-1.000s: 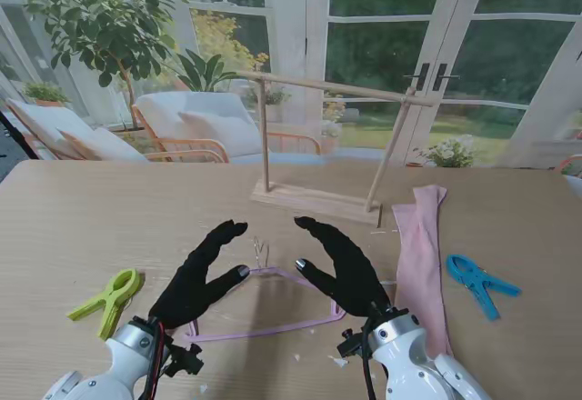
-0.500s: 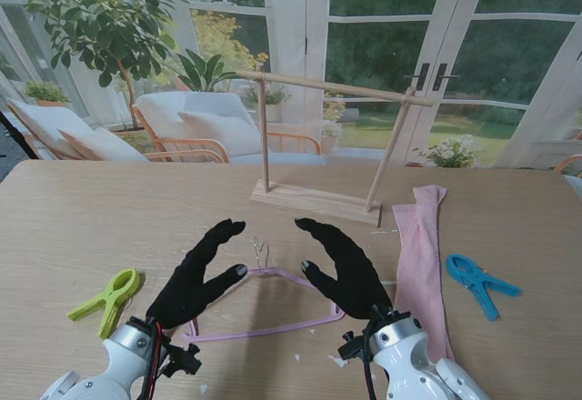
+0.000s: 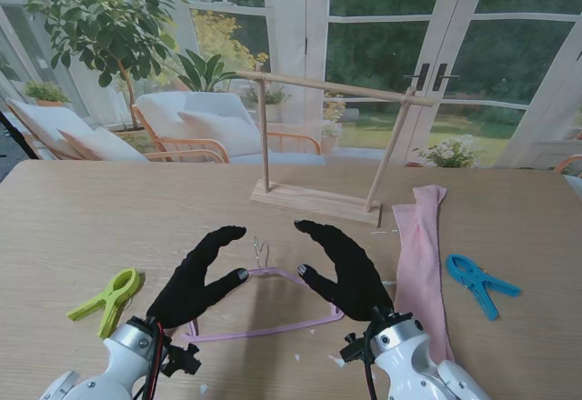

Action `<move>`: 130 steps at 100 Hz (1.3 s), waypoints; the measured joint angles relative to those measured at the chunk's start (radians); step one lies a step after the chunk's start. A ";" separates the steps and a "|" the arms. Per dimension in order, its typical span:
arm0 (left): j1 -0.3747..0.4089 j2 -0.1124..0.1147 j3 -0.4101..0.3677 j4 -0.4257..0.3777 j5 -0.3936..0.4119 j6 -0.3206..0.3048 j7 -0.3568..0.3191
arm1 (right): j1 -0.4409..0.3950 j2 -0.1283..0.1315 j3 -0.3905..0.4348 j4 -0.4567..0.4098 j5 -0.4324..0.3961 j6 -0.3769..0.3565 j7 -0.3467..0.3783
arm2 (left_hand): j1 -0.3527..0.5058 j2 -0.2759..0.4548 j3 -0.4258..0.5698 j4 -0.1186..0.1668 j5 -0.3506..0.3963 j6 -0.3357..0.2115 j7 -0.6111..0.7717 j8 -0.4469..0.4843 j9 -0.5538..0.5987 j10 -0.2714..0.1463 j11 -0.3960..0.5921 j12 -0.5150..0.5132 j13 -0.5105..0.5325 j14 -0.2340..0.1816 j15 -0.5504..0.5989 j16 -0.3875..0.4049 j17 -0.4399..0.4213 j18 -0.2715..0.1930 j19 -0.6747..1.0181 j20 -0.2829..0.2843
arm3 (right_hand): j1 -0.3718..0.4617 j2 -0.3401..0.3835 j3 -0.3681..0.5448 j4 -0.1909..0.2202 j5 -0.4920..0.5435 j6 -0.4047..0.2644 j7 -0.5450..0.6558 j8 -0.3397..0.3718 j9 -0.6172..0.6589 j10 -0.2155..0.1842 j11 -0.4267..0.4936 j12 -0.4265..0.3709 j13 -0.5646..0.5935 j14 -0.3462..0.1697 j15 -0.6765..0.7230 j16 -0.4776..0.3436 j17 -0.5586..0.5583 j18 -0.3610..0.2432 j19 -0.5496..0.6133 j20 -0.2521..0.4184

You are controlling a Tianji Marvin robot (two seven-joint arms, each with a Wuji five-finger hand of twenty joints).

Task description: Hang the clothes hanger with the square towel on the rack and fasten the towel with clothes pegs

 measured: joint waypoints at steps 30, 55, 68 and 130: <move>-0.094 0.021 0.021 0.063 0.235 0.079 -0.056 | -0.021 -0.002 0.004 -0.017 -0.003 0.011 -0.023 | -0.003 -0.022 0.026 0.000 0.004 0.008 0.027 0.025 0.001 0.011 0.029 0.063 0.000 0.019 0.025 0.196 -0.017 0.023 0.076 0.211 | 0.000 0.000 -0.010 0.000 0.000 0.000 0.000 0.009 0.000 0.000 0.008 0.007 0.000 0.000 0.000 0.000 0.000 0.008 0.000 0.000; -0.218 0.036 0.081 0.227 0.499 0.102 -0.014 | -0.026 -0.004 0.015 -0.024 0.018 0.010 -0.019 | -0.004 -0.032 0.028 0.000 -0.011 0.003 0.046 0.035 0.001 0.011 0.033 0.075 0.000 0.019 0.044 0.271 -0.030 0.024 0.126 0.387 | 0.001 0.000 -0.011 0.000 0.000 0.000 0.000 0.009 0.000 0.000 0.010 0.007 0.000 0.000 0.000 0.000 0.000 0.008 0.007 0.000; -0.278 0.043 0.126 0.315 0.546 0.129 0.021 | -0.028 -0.004 0.017 -0.027 0.018 0.011 -0.021 | -0.013 -0.036 0.049 0.000 -0.013 0.003 0.053 0.046 0.008 0.011 0.050 0.087 0.000 0.026 0.057 0.326 -0.038 0.024 0.139 0.463 | 0.001 0.000 -0.011 0.000 0.000 0.000 0.000 0.009 0.000 0.000 0.011 0.007 0.000 0.000 0.000 0.000 0.000 0.008 0.007 0.000; -0.466 0.051 0.315 0.544 0.602 0.272 0.057 | -0.035 -0.005 0.020 -0.035 0.021 0.011 -0.021 | -0.045 -0.118 0.201 0.000 0.030 0.014 0.212 0.150 0.021 0.011 0.239 0.177 0.041 0.066 0.283 0.550 0.027 0.054 0.190 0.613 | 0.001 0.000 -0.011 0.000 0.000 0.000 0.000 0.009 0.000 0.000 0.015 0.007 0.000 0.000 0.000 0.000 0.001 0.008 0.007 0.000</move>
